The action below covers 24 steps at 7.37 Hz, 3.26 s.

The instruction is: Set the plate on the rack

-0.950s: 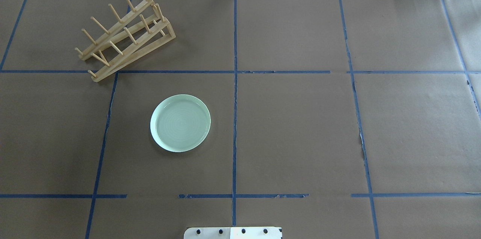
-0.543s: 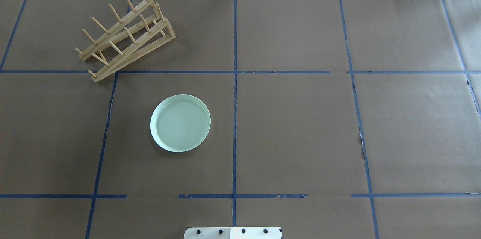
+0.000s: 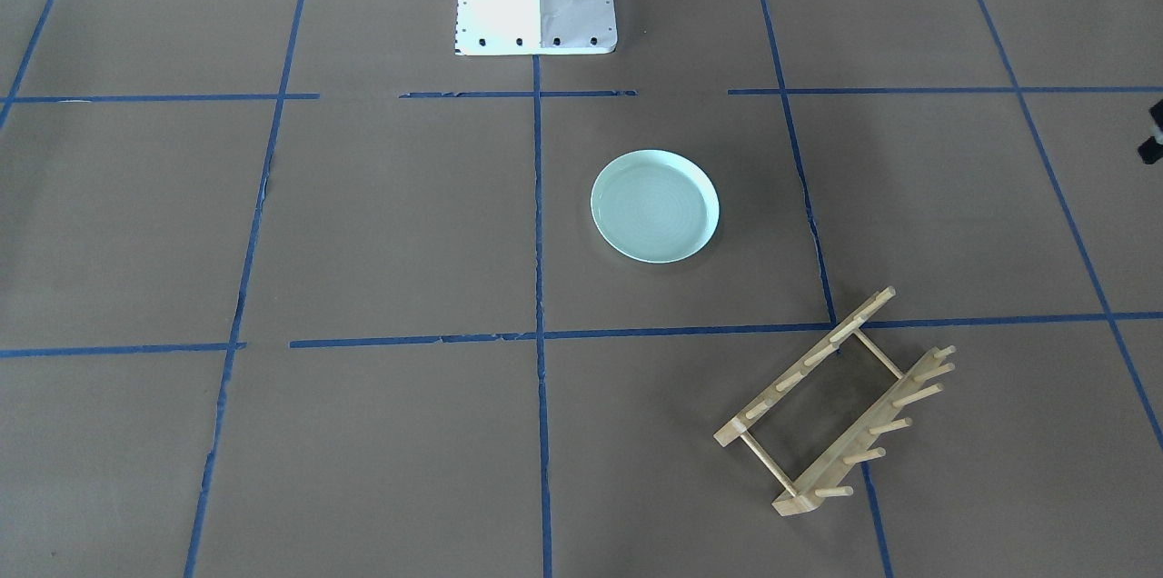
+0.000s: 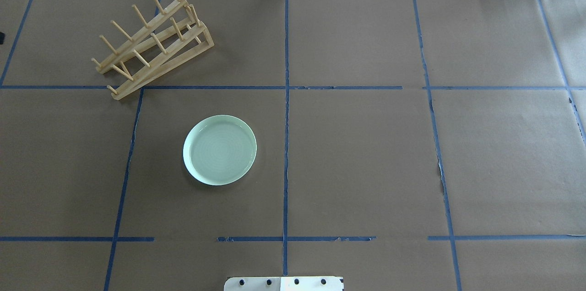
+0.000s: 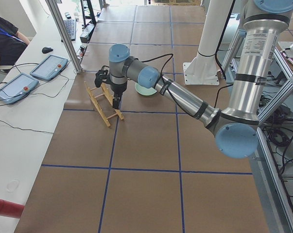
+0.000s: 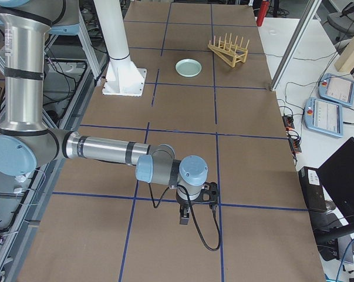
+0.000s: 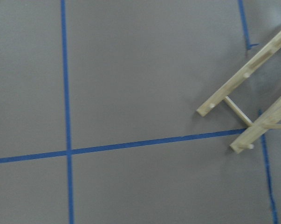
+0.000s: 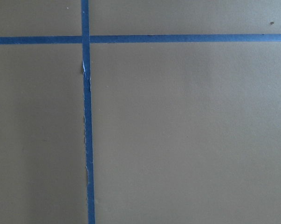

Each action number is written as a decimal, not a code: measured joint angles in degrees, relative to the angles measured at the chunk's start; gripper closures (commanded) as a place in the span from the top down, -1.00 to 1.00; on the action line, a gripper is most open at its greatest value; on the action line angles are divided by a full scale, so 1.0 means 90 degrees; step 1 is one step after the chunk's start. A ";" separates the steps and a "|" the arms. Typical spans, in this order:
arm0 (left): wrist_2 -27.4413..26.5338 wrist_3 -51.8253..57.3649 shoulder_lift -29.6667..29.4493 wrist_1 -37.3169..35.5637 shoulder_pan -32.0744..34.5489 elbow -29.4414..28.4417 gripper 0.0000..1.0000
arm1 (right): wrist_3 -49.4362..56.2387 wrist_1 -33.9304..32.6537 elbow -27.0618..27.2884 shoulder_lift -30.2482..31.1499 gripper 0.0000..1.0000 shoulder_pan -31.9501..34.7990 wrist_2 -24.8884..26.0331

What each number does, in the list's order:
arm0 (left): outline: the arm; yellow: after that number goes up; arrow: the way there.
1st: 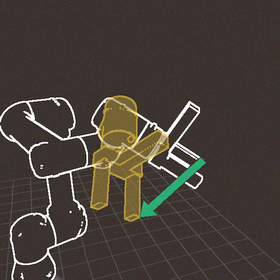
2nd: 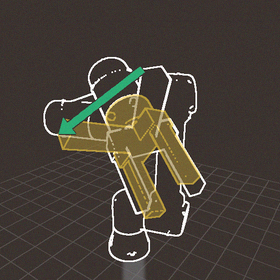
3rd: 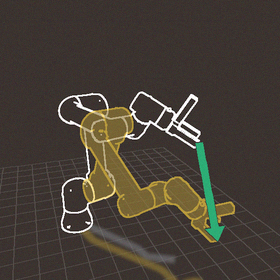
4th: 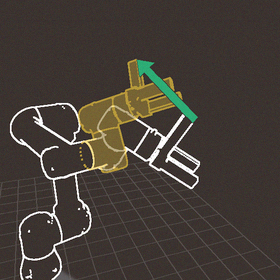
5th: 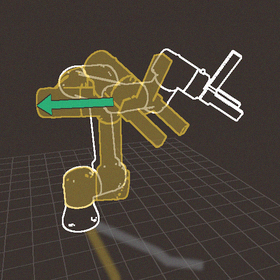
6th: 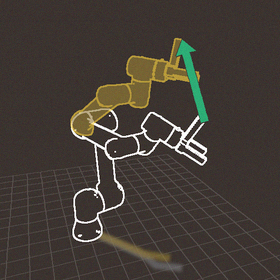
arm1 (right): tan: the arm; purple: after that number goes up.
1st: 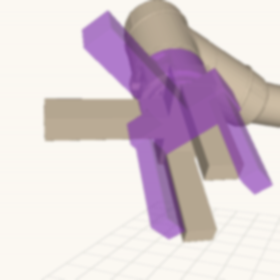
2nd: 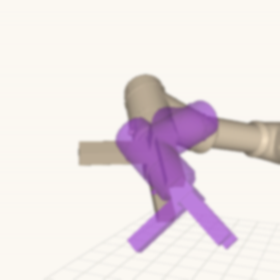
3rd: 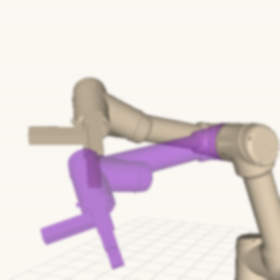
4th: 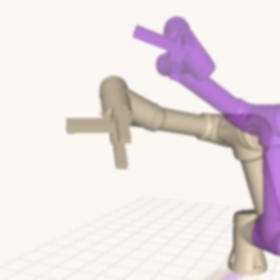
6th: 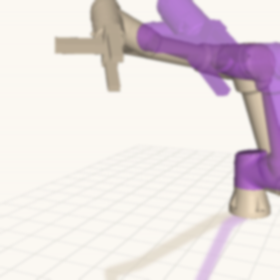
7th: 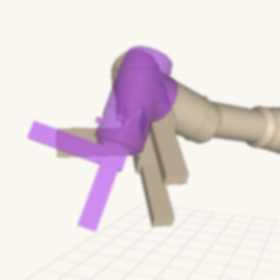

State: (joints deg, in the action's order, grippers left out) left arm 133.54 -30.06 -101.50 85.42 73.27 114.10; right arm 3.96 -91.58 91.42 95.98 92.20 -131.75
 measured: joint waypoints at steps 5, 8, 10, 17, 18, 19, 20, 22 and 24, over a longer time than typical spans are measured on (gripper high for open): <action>-0.1396 -0.3679 -0.1654 -0.0022 -0.2780 -0.0051 1.00 | 0.0000 0.0000 0.0002 0.0000 1.00 0.0000 0.0000; -0.2207 -0.4663 -0.2373 -0.0016 -0.4064 -0.0903 1.00 | -0.0001 0.0000 0.0008 0.0000 1.00 0.0000 0.0000; -0.2480 -0.5065 -0.2865 0.0003 -0.4493 -0.1516 1.00 | 0.0003 0.0000 0.0005 0.0000 1.00 0.0000 0.0000; -0.2895 -0.5491 -0.3310 0.0822 -0.5041 -0.2791 0.85 | 0.0005 0.0000 0.0007 0.0000 1.00 0.0000 0.0000; -0.2963 -0.5493 -0.3311 0.0922 -0.5044 -0.2873 0.81 | 0.0003 0.0000 0.0008 0.0000 1.00 0.0000 0.0000; -0.3012 -0.5493 -0.3312 0.1015 -0.5045 -0.2940 0.75 | 0.0003 0.0000 0.0008 0.0000 1.00 0.0000 0.0000; -0.3036 -0.5495 -0.3312 0.1117 -0.5045 -0.3011 0.63 | 0.0004 0.0000 0.0007 0.0000 1.00 0.0000 0.0000; -0.3047 -0.5497 -0.3312 0.1216 -0.5045 -0.3077 0.18 | 0.0001 0.0000 0.0006 0.0000 1.00 0.0000 0.0000; -0.3042 -0.5500 -0.3318 0.1230 -0.5045 -0.3083 -0.58 | 0.0000 0.0000 0.0004 0.0000 1.00 0.0000 0.0000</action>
State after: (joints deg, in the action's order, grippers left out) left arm 106.16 -79.56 -131.36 96.49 27.86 86.35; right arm 3.96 -91.58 91.46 95.98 92.20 -131.75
